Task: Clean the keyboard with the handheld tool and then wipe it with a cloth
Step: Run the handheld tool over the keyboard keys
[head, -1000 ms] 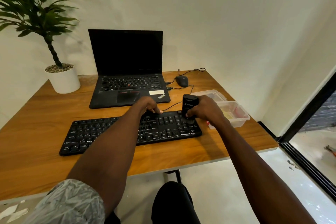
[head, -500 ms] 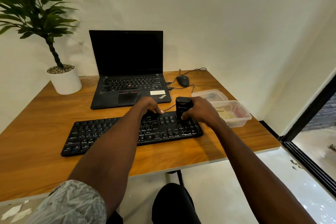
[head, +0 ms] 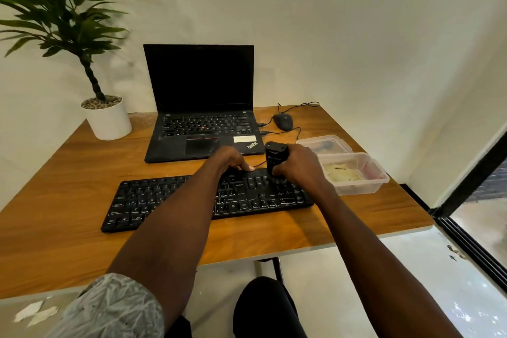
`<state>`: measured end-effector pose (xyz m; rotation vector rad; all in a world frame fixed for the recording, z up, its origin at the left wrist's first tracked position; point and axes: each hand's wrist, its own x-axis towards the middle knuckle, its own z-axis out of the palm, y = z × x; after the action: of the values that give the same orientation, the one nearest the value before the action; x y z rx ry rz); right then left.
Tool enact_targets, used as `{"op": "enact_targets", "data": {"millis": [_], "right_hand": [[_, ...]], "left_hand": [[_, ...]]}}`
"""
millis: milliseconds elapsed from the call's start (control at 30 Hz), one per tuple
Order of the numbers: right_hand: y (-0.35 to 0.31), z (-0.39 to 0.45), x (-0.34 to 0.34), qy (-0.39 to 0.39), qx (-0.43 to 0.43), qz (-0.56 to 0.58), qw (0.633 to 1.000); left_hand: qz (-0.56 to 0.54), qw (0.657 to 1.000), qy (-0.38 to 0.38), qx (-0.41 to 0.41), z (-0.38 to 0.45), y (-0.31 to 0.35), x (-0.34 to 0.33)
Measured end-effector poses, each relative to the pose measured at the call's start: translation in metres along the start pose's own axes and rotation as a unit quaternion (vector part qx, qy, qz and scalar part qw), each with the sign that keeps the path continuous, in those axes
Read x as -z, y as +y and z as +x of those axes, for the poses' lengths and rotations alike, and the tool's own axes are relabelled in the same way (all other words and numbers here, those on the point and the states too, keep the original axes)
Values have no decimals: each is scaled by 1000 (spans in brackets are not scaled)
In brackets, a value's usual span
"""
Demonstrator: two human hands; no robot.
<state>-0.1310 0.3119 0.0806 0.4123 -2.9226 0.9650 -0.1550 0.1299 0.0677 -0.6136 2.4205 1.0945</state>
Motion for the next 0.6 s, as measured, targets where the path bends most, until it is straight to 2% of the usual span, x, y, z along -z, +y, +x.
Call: {"op": "enact_targets", "data": {"millis": [100, 133, 233, 267, 400, 533, 600], "right_hand": [[-10, -2, -11, -72, 23, 27, 997], [-9, -1, -9, -73, 13, 38, 997], [-3, 4, -1, -5, -22, 12, 1000], [-5, 4, -1, -5, -21, 3, 1000], [-19, -2, -16, -121, 9, 50, 991], [-23, -3, -15, -34, -11, 17, 999], [-32, -6, -19, -18, 9, -13, 1000]], "left_hand": [[15, 1000, 17, -12, 1, -1, 0], [11, 1000, 17, -9, 0, -2, 0], [-2, 1000, 13, 2, -1, -5, 0], [1, 1000, 20, 3, -1, -6, 1], [59, 995, 69, -28, -1, -10, 1], [37, 998, 44, -37, -6, -19, 7], [30, 997, 41, -50, -7, -23, 16]]}}
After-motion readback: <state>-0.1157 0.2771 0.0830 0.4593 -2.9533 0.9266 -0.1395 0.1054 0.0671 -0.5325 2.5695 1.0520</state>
